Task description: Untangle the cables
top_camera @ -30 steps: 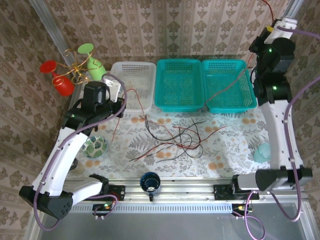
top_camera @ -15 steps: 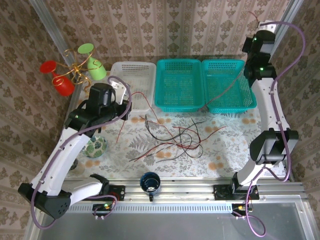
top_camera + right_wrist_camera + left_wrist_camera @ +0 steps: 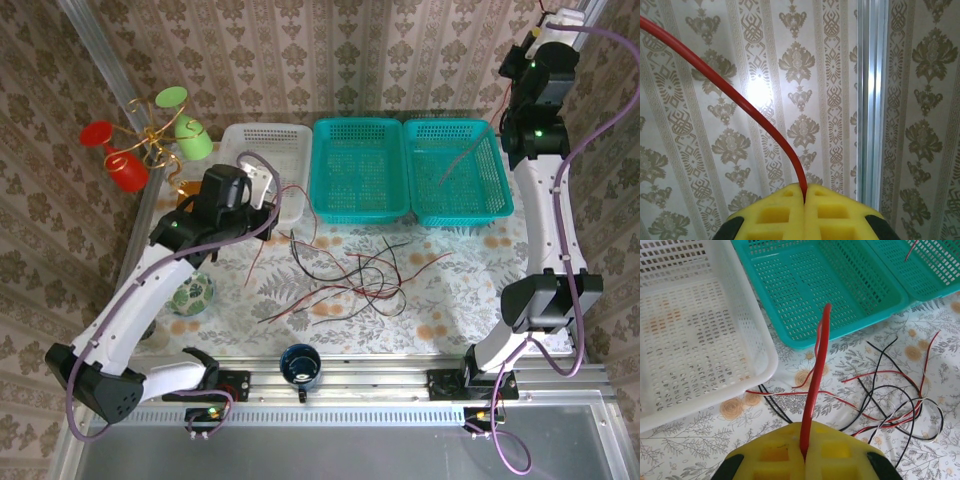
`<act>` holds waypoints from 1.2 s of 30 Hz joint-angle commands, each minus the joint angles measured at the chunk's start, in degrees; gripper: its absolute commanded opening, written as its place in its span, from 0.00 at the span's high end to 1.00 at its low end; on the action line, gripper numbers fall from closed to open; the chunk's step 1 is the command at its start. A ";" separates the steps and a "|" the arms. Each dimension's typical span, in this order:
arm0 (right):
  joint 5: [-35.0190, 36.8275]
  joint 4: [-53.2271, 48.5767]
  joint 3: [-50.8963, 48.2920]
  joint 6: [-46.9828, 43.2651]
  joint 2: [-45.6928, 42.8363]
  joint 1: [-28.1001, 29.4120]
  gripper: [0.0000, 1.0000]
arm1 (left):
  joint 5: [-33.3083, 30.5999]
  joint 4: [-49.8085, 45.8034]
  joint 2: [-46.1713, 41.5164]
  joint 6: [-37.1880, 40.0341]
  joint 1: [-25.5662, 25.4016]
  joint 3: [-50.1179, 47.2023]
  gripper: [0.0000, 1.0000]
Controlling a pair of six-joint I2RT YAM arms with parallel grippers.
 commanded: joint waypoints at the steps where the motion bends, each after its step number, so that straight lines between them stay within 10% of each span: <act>1: 0.20 -4.62 0.13 0.37 2.27 -0.33 1.00 | -0.90 1.06 0.06 -1.31 -0.88 -0.44 1.00; 11: -3.02 -17.06 -18.28 9.46 5.91 1.23 1.00 | -0.29 2.43 1.16 -1.23 -2.32 0.03 1.00; 32: -13.30 -44.43 1.73 9.35 36.64 3.10 1.00 | -2.04 3.79 2.31 -2.46 -7.65 2.64 1.00; 36: -13.74 -45.40 3.06 8.94 35.01 3.04 0.75 | -1.80 3.78 1.87 -2.62 -8.25 3.76 1.00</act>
